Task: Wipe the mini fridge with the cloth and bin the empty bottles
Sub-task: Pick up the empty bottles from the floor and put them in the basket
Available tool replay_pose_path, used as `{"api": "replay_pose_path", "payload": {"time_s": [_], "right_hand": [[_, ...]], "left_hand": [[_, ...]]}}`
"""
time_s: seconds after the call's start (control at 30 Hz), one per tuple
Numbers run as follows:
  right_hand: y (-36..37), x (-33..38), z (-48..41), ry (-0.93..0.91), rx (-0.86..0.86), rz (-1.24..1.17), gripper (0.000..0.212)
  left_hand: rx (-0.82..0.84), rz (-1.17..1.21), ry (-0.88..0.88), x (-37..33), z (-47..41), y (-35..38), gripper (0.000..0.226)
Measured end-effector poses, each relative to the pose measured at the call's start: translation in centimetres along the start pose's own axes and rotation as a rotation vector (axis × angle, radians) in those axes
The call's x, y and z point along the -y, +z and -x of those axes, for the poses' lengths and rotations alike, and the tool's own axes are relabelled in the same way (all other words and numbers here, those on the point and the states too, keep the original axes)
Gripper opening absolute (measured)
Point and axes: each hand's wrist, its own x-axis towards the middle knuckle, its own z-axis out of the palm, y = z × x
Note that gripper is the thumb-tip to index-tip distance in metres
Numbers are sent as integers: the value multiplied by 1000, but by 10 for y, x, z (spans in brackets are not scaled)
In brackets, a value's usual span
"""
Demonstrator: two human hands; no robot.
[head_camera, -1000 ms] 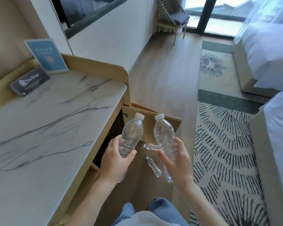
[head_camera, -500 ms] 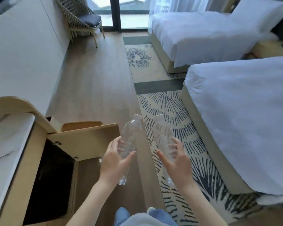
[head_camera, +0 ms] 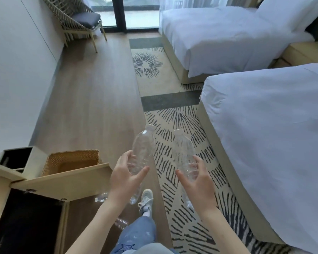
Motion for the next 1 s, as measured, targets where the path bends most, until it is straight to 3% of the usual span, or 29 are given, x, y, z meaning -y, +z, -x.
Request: {"api": "replay_pose_path", "payload": {"time_s": [0.23,0.63,0.8,1.0], "right_hand": [[56,19,-179,-61,20,-12,79],[101,91,-504,-105,-17,-42,78],[133,96,-632,-135,84,-73,74],[176,143,-800,-308,298,-21,79]], "left_hand": [[-46,-7,4,7,-172,26,75],[-77,51,-9,-53,-496,45,72],[-145,60,-88,-55,-602,77,75],[-376,119,-264,-70,-723,86,67]]}}
